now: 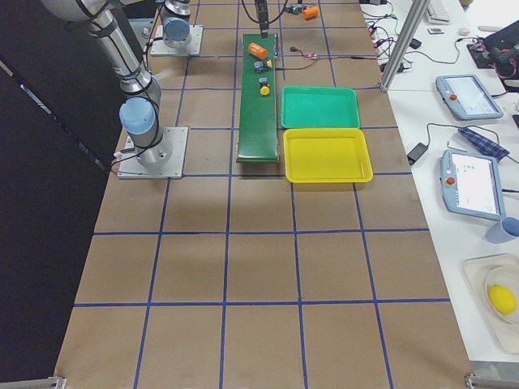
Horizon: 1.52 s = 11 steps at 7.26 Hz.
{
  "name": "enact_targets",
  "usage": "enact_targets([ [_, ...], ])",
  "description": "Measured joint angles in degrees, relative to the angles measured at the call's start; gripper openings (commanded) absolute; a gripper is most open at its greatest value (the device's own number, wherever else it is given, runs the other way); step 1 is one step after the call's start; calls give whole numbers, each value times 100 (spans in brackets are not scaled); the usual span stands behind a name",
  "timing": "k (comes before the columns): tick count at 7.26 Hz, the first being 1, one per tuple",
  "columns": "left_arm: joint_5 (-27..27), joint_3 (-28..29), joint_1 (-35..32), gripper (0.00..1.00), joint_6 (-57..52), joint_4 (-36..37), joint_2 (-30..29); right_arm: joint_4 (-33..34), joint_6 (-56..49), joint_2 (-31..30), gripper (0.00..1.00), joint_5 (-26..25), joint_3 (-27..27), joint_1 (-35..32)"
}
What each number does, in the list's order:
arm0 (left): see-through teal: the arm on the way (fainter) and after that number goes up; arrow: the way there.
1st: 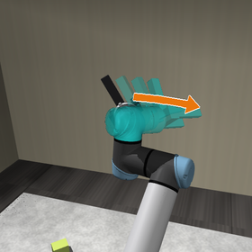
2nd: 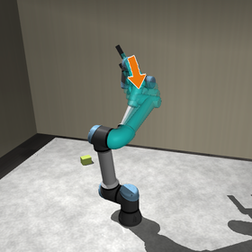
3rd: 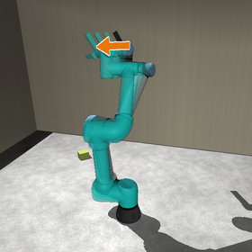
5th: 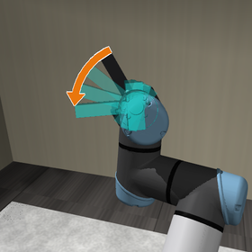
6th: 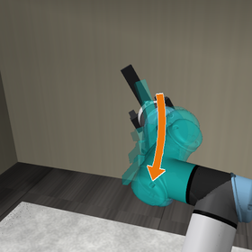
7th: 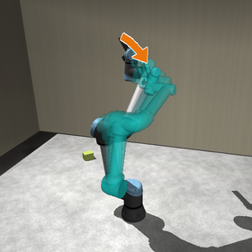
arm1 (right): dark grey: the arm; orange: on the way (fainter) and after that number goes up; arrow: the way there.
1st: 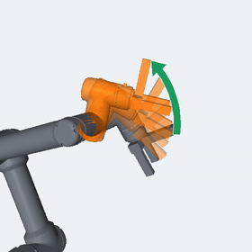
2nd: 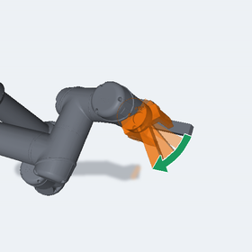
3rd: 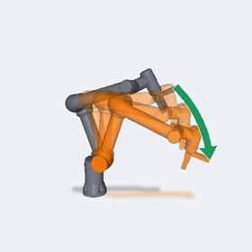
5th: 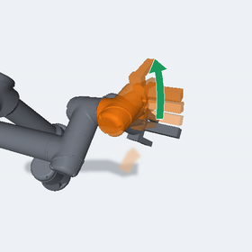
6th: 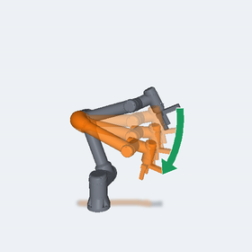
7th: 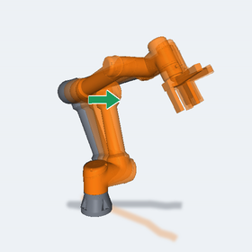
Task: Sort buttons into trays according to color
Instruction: 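Grasp the second orange cylinder with the left gripper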
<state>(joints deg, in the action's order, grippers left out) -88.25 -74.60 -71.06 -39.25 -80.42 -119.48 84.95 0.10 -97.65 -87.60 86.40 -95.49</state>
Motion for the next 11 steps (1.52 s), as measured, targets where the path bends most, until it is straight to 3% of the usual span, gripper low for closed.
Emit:
enact_targets([
  [3,-181,1578,274,100,-2028,140,-1343,-2,-1,0,100,-3,0,0],
  [5,-189,2075,381,100,-3150,293,-1869,-3,1,0,100,-3,0,-4],
  [8,-177,2126,443,100,-3938,480,-2138,1,-4,-2,100,-3,0,-4],
  [11,-216,1665,545,100,-4018,141,-1996,-4,-17,-7,100,-5,0,-1],
])
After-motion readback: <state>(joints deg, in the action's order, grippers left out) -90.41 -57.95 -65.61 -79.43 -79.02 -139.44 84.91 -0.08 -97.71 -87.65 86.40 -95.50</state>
